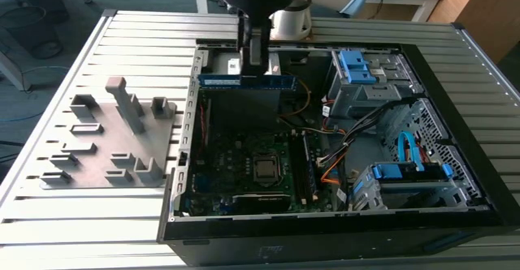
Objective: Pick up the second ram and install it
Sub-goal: 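Pick up the second ram and move it above second insertion slot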
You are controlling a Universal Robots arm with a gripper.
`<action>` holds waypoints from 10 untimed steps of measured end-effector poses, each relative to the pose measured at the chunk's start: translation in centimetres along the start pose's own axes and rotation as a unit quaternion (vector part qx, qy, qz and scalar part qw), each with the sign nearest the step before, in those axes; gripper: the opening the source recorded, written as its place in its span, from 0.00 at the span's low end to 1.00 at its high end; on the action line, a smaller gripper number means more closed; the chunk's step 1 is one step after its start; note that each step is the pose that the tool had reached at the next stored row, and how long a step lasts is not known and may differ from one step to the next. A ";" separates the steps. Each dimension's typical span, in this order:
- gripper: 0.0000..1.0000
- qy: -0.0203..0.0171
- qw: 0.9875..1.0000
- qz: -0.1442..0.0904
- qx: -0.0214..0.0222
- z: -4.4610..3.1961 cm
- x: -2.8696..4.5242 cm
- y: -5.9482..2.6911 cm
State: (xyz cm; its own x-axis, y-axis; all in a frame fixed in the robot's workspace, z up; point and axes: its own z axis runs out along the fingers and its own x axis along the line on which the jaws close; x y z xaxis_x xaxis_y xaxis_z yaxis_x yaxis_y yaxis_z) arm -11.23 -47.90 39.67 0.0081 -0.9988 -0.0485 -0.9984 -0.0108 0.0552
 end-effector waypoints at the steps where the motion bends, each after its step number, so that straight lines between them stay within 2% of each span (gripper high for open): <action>1: 0.14 0.000 1.000 0.000 -0.001 0.14 0.01 -0.39; 5: 0.14 0.000 1.000 0.000 -0.001 0.81 0.06 -1.64; 10: 0.14 0.000 1.000 0.000 -0.001 1.65 0.11 -2.55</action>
State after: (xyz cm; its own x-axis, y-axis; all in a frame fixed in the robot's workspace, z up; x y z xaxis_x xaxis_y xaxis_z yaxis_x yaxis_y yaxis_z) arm -8.77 -47.90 37.88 0.0079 -0.9988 -0.0483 -0.9983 -0.0108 0.0581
